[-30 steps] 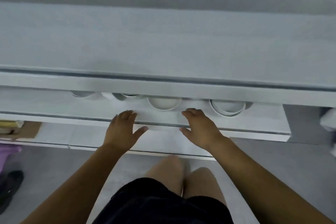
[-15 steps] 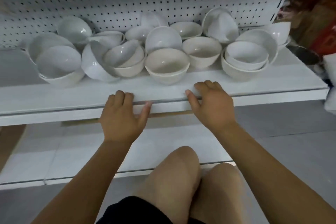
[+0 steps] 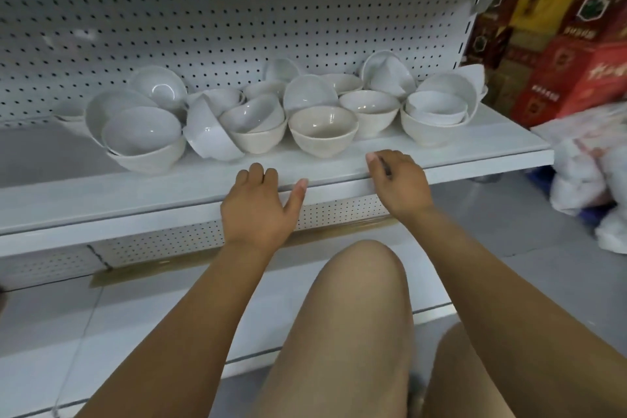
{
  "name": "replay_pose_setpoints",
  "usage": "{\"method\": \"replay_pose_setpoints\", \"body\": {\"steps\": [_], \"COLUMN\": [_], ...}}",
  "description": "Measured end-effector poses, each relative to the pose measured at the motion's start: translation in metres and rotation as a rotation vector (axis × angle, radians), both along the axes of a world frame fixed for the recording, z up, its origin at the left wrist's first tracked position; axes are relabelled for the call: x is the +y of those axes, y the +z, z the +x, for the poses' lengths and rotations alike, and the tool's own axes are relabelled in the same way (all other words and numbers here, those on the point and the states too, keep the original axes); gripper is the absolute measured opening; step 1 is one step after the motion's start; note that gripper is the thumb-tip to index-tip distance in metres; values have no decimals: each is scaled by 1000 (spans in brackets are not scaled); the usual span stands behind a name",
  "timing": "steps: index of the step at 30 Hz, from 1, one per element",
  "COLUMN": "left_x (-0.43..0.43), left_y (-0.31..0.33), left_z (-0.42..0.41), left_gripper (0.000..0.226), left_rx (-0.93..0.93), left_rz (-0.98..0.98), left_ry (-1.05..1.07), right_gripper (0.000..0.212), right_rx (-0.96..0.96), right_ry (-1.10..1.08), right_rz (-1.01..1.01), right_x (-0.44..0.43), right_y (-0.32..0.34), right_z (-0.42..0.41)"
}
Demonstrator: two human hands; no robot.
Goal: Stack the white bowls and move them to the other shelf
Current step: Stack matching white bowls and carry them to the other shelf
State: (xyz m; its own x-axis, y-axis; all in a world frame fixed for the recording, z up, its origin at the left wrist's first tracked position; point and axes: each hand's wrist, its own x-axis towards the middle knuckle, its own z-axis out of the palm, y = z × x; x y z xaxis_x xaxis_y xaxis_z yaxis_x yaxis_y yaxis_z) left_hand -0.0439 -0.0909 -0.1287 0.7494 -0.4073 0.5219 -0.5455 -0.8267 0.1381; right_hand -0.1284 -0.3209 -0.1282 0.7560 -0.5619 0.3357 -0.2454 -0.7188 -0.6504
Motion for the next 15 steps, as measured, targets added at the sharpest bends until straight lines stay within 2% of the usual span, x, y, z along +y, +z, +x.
{"method": "replay_pose_setpoints", "body": {"steps": [6, 10, 15], "left_x": [-1, -16, -50], "left_y": [21, 34, 42], "left_z": [-1, 7, 31], "left_gripper": [72, 77, 77], "left_rx": [176, 253, 306], "left_rz": [-33, -218, -279], "left_ry": [-31, -181, -314], "right_gripper": [37, 42, 38], "right_rx": [24, -1, -67], "right_ry": [-21, -68, -147], "right_rz": [-15, -39, -37], "right_x": [2, 0, -5], "right_y": [11, 13, 9], "right_z": [0, 4, 14]}}
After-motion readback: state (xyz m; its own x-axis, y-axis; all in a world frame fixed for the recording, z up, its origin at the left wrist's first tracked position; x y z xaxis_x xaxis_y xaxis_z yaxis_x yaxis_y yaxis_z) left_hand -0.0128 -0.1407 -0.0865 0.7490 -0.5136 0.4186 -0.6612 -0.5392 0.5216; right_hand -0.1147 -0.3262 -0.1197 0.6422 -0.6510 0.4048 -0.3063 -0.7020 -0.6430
